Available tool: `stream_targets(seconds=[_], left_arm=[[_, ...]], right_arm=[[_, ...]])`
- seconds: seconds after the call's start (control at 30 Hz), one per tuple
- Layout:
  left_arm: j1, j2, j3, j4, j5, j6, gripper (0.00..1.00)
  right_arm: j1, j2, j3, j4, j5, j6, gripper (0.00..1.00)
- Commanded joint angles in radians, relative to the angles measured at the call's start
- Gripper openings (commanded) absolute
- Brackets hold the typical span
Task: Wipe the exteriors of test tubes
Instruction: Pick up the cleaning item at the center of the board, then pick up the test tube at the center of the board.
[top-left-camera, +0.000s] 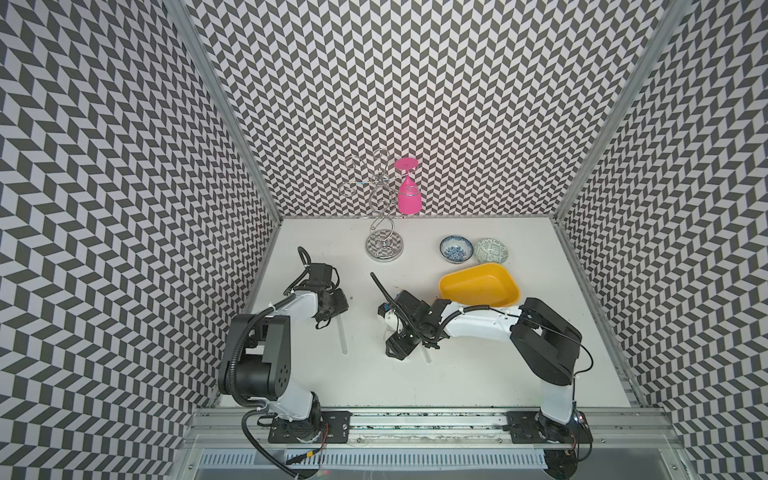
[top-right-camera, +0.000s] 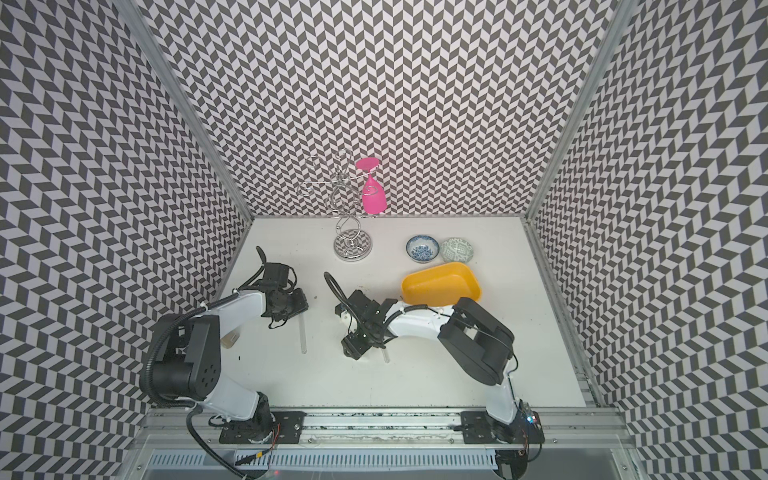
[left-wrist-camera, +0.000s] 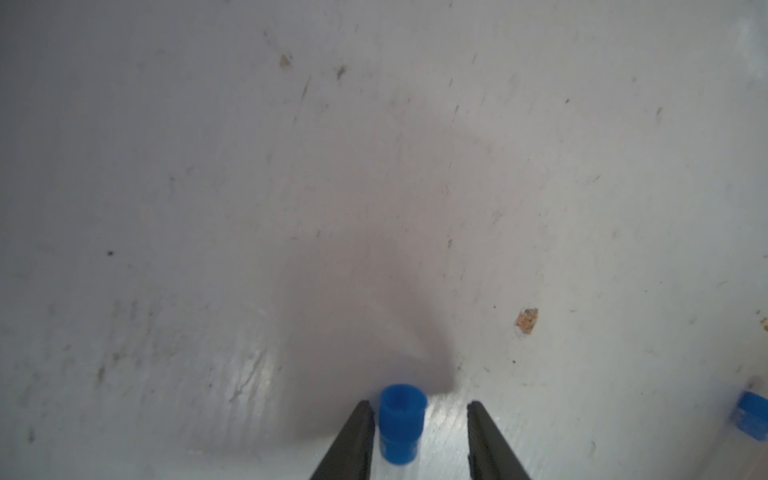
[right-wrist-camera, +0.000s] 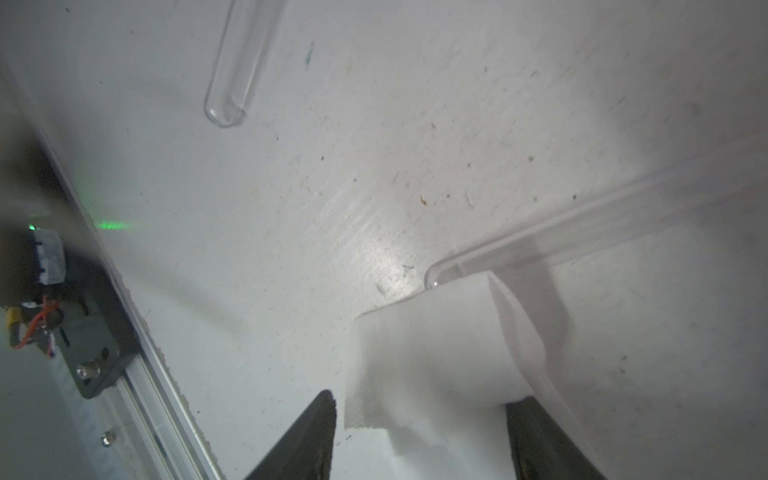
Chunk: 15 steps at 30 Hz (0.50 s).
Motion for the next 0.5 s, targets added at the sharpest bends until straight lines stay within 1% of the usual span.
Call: stream_targets(seconds=[0.0, 0.13, 0.2, 0.27, 0.33, 0.43, 0.47], left_arm=[[-0.007, 0.038, -0.053, -0.070, 0.005, -0.022, 0.38], [-0.008, 0.037, -0.057, -0.067, 0.012, -0.028, 0.36], [-0.009, 0.037, -0.059, -0.066, 0.015, -0.031, 0.34], [-0.008, 0.037, -0.063, -0.063, 0.018, -0.033, 0.33], [-0.008, 0.037, -0.065, -0.062, 0.019, -0.035, 0.33], [-0.010, 0.034, -0.066, -0.062, 0.021, -0.037, 0.32], [-0.010, 0.032, -0.067, -0.064, 0.021, -0.039, 0.32]], right_arm=[[0.019, 0.082, -0.009, -0.003, 0.121, 0.009, 0.59], [0.044, 0.095, -0.023, -0.006, 0.257, 0.006, 0.43], [0.047, 0.092, -0.033, -0.007, 0.300, 0.010, 0.35], [0.047, 0.089, -0.040, -0.006, 0.328, 0.013, 0.28], [0.045, 0.085, -0.040, -0.014, 0.350, 0.018, 0.18], [0.043, 0.069, -0.047, -0.017, 0.347, 0.011, 0.03], [0.042, 0.062, -0.049, -0.019, 0.350, 0.008, 0.00]])
